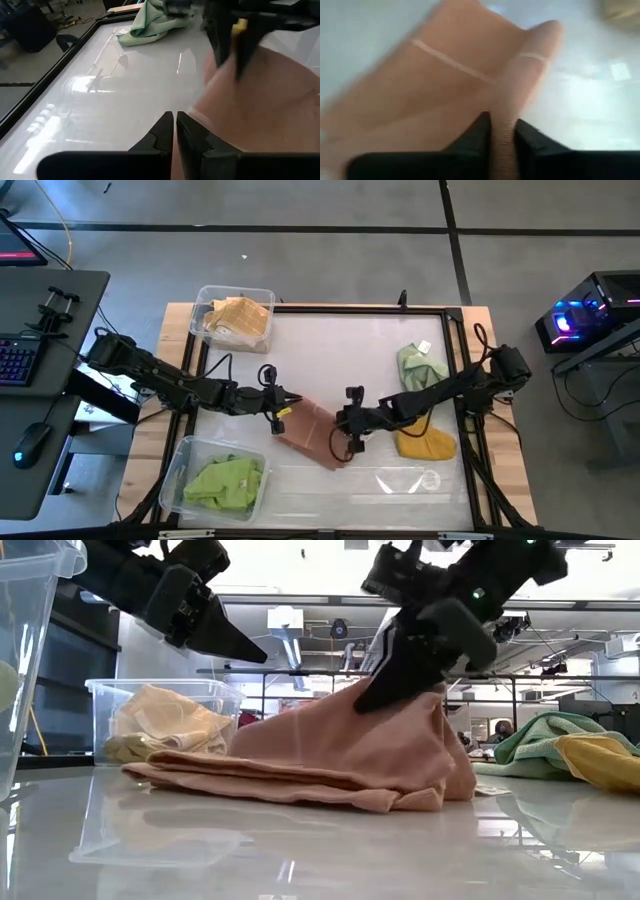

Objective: Sort towels by color in basket
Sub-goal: Fold the brown towel

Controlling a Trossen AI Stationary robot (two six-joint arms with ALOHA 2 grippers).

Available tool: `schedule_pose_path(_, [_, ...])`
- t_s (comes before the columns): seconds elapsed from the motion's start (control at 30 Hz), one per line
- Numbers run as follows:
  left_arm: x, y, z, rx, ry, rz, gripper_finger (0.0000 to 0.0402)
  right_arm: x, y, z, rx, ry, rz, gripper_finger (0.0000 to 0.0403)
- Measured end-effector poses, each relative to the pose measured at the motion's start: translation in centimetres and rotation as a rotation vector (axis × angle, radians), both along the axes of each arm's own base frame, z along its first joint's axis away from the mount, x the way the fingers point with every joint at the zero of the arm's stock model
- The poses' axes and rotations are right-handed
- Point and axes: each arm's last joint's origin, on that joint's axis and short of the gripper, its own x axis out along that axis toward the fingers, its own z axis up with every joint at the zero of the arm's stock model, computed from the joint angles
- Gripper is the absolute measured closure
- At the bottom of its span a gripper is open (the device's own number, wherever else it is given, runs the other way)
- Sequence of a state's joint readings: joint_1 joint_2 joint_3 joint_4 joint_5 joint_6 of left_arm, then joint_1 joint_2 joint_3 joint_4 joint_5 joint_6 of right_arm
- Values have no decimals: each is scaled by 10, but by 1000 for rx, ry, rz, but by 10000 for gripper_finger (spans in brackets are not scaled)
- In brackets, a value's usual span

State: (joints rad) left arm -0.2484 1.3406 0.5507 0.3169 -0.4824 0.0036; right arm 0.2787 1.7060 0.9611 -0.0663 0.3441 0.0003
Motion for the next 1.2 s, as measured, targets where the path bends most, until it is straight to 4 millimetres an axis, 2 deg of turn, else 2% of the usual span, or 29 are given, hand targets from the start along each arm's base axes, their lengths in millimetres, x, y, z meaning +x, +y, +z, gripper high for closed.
schedule_pose_path(0.03, [1,0,-1,-1,-3,2,392,-2,1,2,-67,0,-6,375])
schedule_pose_path(0.1, [3,1,-1,-3,-17,11,392,-6,1,9,-229,-7,-24,389])
schedule_pose_path(0.17, [5,3,2,-4,-62,50,392,-9,1,15,-371,-16,-60,378])
schedule_pose_path(0.23, [5,5,13,22,-150,101,392,-12,-1,23,-473,-21,-75,368])
schedule_pose_path(0.37, [1,8,43,81,-333,142,392,-13,-3,34,-547,-33,-29,378])
schedule_pose_path(0.5, [-3,11,52,103,-348,97,392,-10,0,23,-541,20,75,394])
schedule_pose_path(0.67, [-2,10,34,48,-194,-42,392,-2,3,-1,-494,70,141,385])
schedule_pose_path(0.83, [2,13,11,16,-54,-21,392,8,1,-17,-371,67,206,356])
schedule_pose_path(0.93, [6,13,0,16,-8,-25,392,10,-4,-23,-320,86,253,324])
schedule_pose_path(1.07, [10,11,-12,7,42,-60,392,10,-9,-15,-319,64,235,270])
schedule_pose_path(1.2, [14,11,-22,3,63,-55,391,6,-8,13,-260,-48,192,231])
